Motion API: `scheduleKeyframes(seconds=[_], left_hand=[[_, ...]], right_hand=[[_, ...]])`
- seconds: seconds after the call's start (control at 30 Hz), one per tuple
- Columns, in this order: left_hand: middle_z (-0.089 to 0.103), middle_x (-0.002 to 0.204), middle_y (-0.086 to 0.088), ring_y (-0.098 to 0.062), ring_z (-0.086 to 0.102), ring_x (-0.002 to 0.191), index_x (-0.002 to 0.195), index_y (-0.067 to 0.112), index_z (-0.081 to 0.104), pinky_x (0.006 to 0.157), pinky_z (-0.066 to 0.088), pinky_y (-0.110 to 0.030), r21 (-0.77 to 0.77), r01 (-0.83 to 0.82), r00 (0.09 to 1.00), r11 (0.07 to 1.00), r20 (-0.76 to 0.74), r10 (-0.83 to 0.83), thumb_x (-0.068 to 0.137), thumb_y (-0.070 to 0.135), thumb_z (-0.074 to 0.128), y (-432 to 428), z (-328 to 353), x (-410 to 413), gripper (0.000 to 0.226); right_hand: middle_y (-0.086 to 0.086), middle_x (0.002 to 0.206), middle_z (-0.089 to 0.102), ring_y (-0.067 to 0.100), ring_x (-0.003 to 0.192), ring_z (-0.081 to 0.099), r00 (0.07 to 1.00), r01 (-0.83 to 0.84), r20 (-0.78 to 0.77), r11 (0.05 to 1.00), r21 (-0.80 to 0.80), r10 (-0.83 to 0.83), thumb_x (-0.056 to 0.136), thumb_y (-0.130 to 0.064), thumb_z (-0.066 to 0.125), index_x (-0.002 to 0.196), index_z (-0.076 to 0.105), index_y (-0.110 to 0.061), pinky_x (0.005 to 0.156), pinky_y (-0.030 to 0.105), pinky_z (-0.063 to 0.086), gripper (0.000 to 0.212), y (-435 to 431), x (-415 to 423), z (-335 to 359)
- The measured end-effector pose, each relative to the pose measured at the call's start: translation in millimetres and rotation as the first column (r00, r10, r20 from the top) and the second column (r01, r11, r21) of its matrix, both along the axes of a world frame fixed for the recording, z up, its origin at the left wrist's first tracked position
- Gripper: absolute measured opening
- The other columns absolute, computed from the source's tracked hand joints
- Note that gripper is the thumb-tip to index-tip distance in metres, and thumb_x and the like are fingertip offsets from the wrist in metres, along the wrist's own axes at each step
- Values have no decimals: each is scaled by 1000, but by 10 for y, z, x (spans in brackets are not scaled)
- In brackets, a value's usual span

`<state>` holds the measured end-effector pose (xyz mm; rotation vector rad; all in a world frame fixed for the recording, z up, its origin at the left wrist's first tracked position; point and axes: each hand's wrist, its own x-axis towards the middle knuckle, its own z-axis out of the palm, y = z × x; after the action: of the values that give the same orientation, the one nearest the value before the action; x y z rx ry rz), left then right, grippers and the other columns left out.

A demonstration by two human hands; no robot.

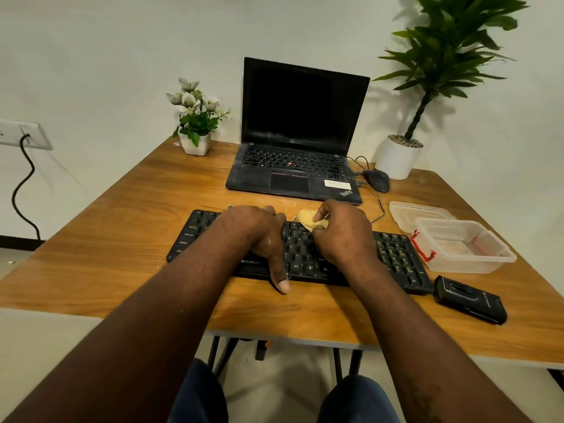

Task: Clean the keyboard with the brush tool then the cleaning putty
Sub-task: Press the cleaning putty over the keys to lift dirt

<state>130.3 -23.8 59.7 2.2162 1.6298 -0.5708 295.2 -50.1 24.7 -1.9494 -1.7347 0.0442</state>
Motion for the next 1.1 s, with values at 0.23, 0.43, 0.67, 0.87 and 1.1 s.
scheduleKeyframes(seconds=[0.23, 0.43, 0.67, 0.87, 1.1], left_hand=[[16, 169, 5, -33, 19, 154, 163, 30, 10, 117, 28, -68, 5, 1, 1000, 1000, 18, -2, 16, 77, 81, -11, -7, -13, 170], [14, 169, 6, -34, 18, 155, 164, 31, 7, 118, 25, -68, -2, 0, 1000, 1000, 7, 0, 17, 75, 80, -17, 22, 17, 170], [11, 170, 6, -34, 15, 156, 164, 31, 5, 119, 25, -67, 3, -18, 1000, 1000, -2, 18, 25, 76, 85, -37, 26, 14, 167], [12, 171, 4, -34, 17, 156, 164, 31, 7, 117, 29, -68, 6, -4, 1000, 1000, -19, 4, 16, 77, 80, -41, 29, 15, 171], [18, 169, 1, -38, 23, 153, 164, 27, 11, 117, 28, -67, 9, -15, 995, 1000, -99, 16, 41, 68, 91, -90, 120, 152, 153]], right_hand=[[-5, 106, 69, 0, 78, 57, 958, 92, -282, 984, 150, -47, 89, -15, 72, 109, 69, -24, 55, 20, 42, 22, -90, 302, 29], [-3, 121, 69, 11, 96, 63, 965, -52, -253, 997, 52, 63, 93, -11, 68, 114, 65, -27, 64, 19, 43, 27, -88, 307, 29], [-12, 122, 65, 17, 115, 52, 930, -331, 159, 943, -35, 332, 90, -8, 66, 117, 68, -36, 94, 43, 49, 38, -109, 18, -12], [-3, 116, 69, 18, 101, 57, 989, -90, 112, 991, -104, 101, 83, -3, 69, 105, 73, -35, 83, 38, 54, 38, -129, 598, 126], [-10, 124, 63, 16, 117, 47, 948, -305, 83, 951, -50, 308, 89, 3, 58, 116, 70, -32, 94, 37, 44, 45, -323, 211, -31]])
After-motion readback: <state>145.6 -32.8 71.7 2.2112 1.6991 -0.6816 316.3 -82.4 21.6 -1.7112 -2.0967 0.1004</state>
